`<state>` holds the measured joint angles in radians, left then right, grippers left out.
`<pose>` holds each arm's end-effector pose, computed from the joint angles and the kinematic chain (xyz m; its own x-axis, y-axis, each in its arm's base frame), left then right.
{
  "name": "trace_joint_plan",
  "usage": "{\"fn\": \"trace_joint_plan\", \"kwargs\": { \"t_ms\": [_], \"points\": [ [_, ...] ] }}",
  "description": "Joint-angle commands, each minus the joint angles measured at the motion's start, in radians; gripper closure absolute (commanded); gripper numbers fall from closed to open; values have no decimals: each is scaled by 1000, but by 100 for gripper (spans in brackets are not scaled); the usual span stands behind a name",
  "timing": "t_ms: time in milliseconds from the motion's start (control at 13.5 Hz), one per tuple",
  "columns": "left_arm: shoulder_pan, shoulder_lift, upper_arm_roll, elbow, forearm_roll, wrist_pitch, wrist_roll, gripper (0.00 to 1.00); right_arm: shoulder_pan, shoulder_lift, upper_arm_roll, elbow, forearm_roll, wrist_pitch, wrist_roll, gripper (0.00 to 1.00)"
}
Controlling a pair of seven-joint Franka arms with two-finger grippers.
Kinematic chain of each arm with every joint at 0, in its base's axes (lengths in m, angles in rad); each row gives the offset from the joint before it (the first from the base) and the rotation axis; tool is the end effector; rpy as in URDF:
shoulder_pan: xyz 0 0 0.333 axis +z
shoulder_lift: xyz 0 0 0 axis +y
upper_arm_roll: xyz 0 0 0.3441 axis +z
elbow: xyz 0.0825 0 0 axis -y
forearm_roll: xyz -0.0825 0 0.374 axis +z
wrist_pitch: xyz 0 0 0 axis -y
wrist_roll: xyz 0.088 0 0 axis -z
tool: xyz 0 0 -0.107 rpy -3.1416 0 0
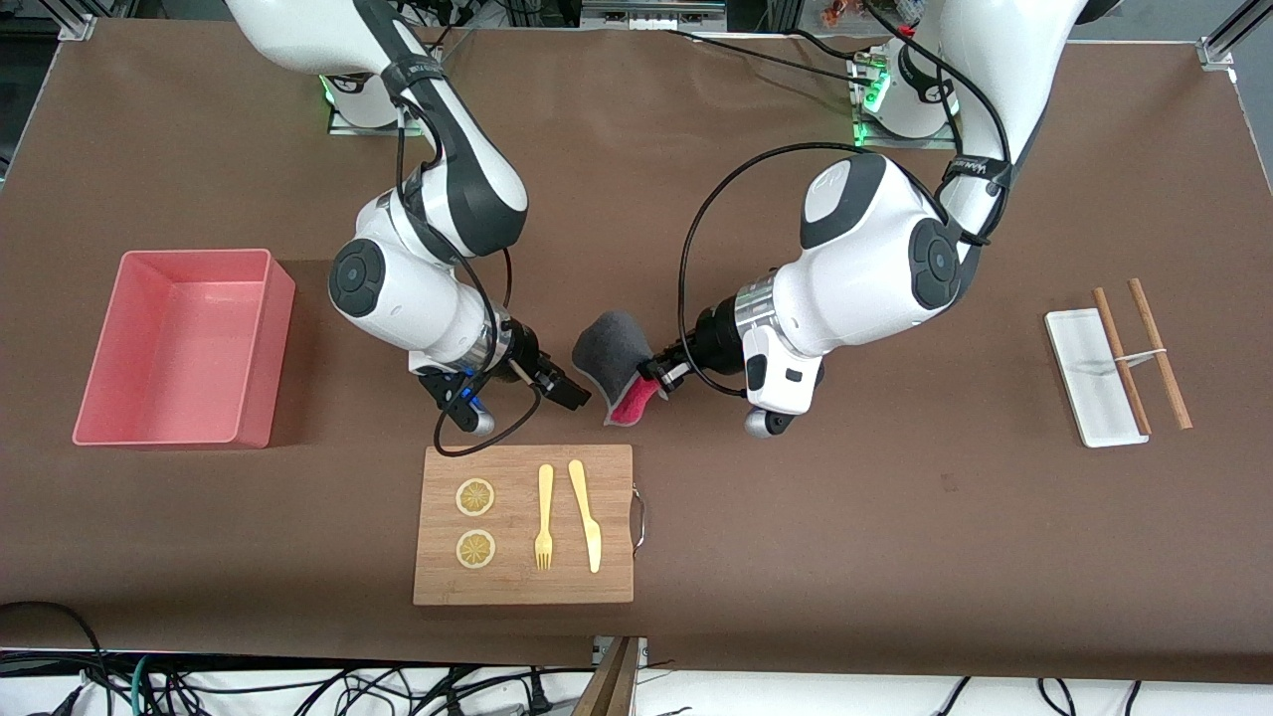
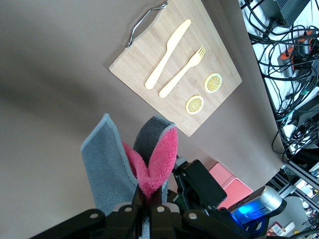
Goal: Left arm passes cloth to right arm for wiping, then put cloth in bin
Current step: 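Hold the cloth at center while the right gripper approaches it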
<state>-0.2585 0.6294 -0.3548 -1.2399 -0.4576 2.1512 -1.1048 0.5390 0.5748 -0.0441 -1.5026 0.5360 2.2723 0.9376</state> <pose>0.6566 -0.3877 0.4810 0.7066 0.5482 -0.4475 0.7076 -0.5476 0.4466 0.6351 0.3645 0.3828 0.7417 -0.6137 -0.2707 -0.6696 -0.6545 -0.3510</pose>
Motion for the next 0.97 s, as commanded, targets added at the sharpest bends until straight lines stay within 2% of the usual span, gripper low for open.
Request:
{"fn": "trace_joint_plan", "kwargs": {
  "t_ms": [0,520,891],
  "points": [
    [-12,24,8,42,-26,-2,-1,100,6,22,-2,13,41,49,-5,0],
    [-8,29,8,53,-26,-2,2,100,6,39,43,13,76,122,-3,0],
    [-10,32,10,53,-26,-2,2,100,5,43,46,13,78,124,-5,0]
  ]
}}
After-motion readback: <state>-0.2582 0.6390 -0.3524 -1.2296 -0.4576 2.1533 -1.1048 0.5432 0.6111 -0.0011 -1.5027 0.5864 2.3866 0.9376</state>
